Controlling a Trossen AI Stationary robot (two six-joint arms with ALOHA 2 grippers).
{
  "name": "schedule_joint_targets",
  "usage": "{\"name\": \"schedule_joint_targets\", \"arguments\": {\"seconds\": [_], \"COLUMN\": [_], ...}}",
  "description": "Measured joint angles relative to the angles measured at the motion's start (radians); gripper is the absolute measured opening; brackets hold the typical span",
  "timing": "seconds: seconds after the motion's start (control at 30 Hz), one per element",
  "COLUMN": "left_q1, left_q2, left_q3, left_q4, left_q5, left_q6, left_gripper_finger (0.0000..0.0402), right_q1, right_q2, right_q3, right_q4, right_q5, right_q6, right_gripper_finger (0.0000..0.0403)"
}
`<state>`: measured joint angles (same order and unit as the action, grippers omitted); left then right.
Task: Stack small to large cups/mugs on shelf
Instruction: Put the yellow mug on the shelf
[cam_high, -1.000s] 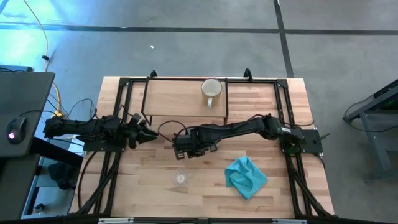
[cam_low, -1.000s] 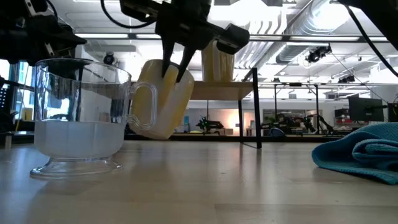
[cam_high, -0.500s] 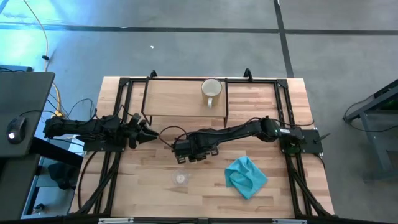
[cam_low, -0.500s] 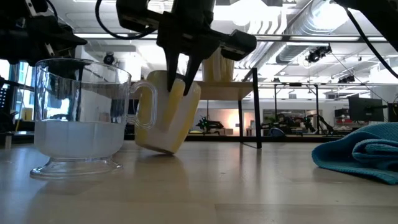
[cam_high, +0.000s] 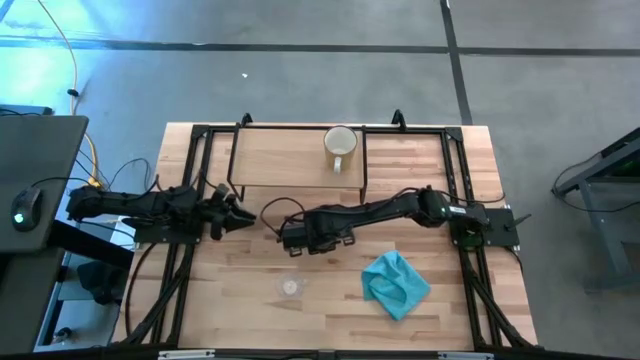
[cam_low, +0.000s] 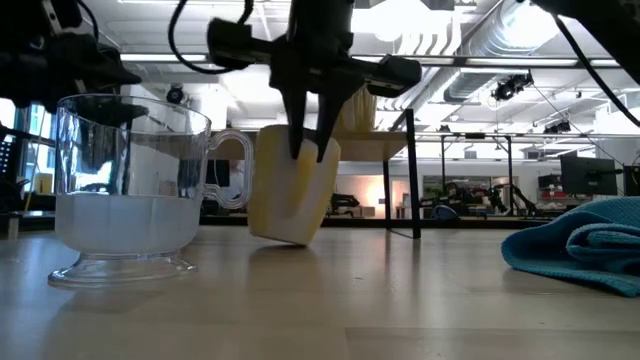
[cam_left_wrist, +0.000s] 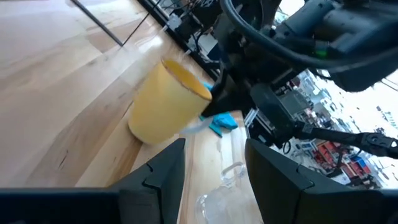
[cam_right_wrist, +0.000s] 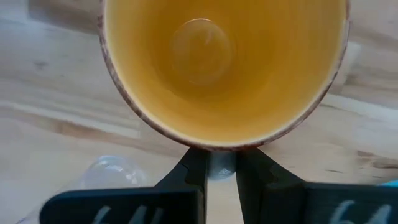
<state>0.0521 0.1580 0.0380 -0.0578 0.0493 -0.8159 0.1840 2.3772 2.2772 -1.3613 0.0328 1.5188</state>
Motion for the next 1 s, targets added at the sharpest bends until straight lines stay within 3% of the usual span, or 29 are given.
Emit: {"name": "schedule_joint_targets", "arguments": {"seconds": [1.0], "left_q1": [0.0], "left_q2": [0.028], "left_q3": [0.0], "left_q4": [0.004], "left_q5": [0.023], "left_q6": [-0.004], "left_gripper_finger": [0.0154], "right_q1": [-0.007], "right_q2": [0.002], "right_q3": [-0.002], "right_q4": [0.03], "right_q5": [-0.022], "right_q6": [0.007], "right_gripper_finger": [0.0039]}}
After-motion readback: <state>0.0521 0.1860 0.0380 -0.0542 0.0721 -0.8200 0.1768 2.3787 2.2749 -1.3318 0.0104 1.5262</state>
